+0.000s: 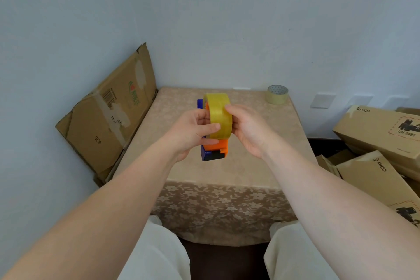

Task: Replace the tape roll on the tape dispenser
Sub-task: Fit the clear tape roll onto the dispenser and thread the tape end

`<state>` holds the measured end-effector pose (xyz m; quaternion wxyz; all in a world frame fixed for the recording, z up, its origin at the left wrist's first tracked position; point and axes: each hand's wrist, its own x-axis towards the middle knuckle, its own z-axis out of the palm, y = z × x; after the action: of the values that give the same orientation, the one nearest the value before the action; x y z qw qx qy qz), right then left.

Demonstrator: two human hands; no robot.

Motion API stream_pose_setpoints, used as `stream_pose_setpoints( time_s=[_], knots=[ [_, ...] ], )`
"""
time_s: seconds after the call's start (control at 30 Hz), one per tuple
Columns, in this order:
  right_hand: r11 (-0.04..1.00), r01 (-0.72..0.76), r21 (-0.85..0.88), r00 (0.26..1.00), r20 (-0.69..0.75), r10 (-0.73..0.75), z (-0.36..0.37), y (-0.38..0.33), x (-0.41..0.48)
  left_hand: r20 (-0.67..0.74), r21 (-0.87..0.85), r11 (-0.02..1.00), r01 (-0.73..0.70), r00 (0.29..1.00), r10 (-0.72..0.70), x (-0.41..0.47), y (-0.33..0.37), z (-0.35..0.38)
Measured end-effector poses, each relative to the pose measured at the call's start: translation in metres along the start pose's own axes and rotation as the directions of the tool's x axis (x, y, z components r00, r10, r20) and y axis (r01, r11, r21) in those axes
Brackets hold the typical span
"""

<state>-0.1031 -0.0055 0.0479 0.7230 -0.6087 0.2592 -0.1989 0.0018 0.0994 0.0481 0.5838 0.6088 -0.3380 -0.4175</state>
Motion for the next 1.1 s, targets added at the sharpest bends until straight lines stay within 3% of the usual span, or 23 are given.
stream_pose_setpoints(
  time_s=[0.33, 0.93, 1.1],
  knots=[
    [0.999, 0.009, 0.032, 0.987, 0.163, -0.014, -0.006, 0.001, -0.007, 0.005, -0.091, 0.993, 0.074, 0.997, -0.073, -0.003, -0.002, -0.004],
    [0.998, 0.037, 0.049, 0.992, 0.116, -0.042, 0.003, 0.003, -0.012, -0.070, -0.090, 0.994, 0.056, 0.996, -0.062, -0.007, -0.003, -0.002],
    [1.000, 0.024, -0.017, 0.997, 0.078, -0.023, 0.001, 0.003, -0.010, -0.068, -0.106, 0.993, 0.059, 0.995, -0.067, -0.007, -0.004, -0.001]
  ],
)
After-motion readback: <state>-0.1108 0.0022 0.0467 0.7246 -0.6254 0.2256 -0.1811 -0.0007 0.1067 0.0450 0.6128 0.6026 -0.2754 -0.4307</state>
